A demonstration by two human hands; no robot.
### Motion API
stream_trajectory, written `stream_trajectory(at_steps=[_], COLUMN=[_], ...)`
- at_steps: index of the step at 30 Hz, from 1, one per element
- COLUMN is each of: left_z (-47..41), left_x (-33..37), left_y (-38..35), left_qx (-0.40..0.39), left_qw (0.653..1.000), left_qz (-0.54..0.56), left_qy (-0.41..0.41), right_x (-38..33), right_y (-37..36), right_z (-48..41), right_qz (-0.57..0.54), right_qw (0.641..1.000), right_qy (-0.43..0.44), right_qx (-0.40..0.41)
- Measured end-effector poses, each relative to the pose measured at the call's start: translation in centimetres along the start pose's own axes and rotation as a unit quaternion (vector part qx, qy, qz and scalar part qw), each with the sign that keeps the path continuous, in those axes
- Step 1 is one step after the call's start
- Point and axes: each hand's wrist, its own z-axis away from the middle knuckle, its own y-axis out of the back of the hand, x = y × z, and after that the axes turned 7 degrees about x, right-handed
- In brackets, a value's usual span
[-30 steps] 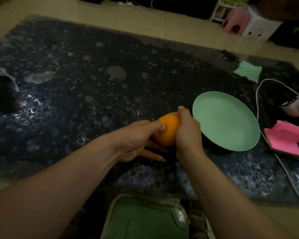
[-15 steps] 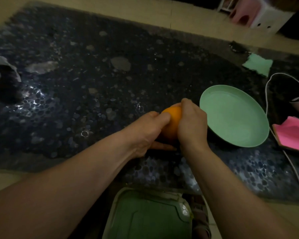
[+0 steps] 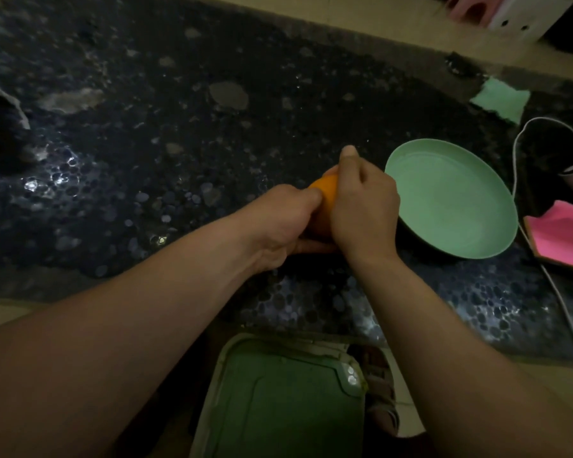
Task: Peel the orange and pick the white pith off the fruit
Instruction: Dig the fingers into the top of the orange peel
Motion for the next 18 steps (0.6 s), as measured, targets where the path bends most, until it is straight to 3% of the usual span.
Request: stream_trajectory(at_steps=[4,10,18], left_z=[0.0,0.9,0.8], left_x=[0.1,0.5,0.7], left_y=[0.2,1.1,1.6], left_qx=[0.002,-0.078,-0.111], left_qw=[1.000,0.997,0.993], left_qz=[0.003,0.004,0.045], left_qy=[-0.001,-0.007,-0.007], right_x=[-0.1,-0.7,-0.9], right_y=[-0.2,0.3,0.6], right_z=[0.0,-1.3,-1.2], right_qz=[-0.003,-0.163,-0.183], right_qw=[1.000,0.957,0.947], right_qy=[-0.004,-0.237,-0.263], right_qx=[-0.003,-0.022,-0.025])
